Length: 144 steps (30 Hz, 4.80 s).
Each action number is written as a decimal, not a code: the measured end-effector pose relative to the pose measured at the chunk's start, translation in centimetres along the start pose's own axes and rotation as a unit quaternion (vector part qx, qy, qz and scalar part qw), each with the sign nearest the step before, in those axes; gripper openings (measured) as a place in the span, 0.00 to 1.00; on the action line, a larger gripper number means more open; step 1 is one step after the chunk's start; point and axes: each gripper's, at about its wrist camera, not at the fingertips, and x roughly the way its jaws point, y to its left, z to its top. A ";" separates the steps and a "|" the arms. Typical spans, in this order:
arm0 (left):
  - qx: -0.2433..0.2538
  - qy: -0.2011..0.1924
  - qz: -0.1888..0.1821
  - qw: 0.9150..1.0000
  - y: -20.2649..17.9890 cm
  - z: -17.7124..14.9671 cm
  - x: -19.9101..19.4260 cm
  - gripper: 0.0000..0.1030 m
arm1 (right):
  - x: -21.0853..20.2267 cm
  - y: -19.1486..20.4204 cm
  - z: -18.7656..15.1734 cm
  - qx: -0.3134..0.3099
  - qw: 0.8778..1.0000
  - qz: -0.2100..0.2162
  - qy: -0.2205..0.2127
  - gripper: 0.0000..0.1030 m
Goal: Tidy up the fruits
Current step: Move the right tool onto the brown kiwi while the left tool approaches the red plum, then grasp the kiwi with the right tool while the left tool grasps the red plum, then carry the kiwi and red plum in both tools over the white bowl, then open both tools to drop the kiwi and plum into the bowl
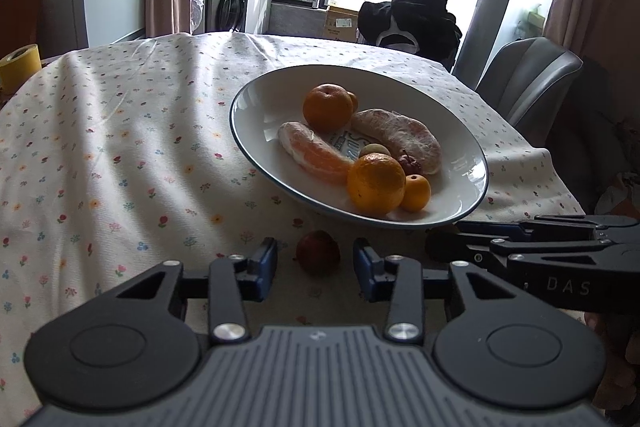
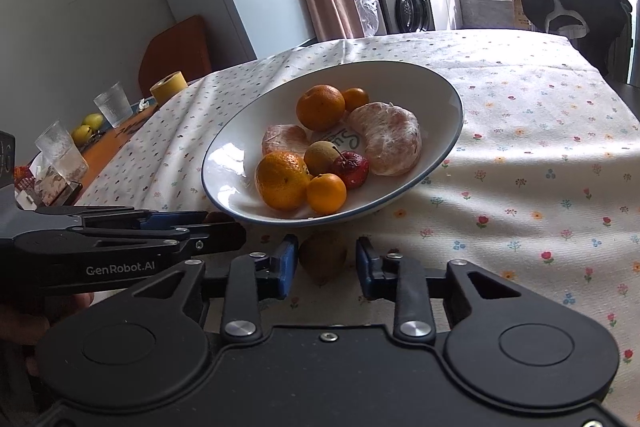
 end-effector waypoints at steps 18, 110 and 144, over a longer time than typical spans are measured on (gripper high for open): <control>-0.007 -0.027 0.009 1.000 0.2 -0.6 -3.5 0.21 | -2.6 0.6 -0.7 -0.001 1.000 -0.017 -0.018 0.24; 0.021 -0.041 0.011 0.999 -1.4 6.6 0.7 0.21 | -0.5 -1.8 5.5 0.000 0.998 -0.034 -0.058 0.24; -0.005 -0.046 0.044 0.998 1.5 5.9 -3.1 0.65 | -1.2 -0.7 6.0 0.020 0.997 -0.024 -0.063 0.41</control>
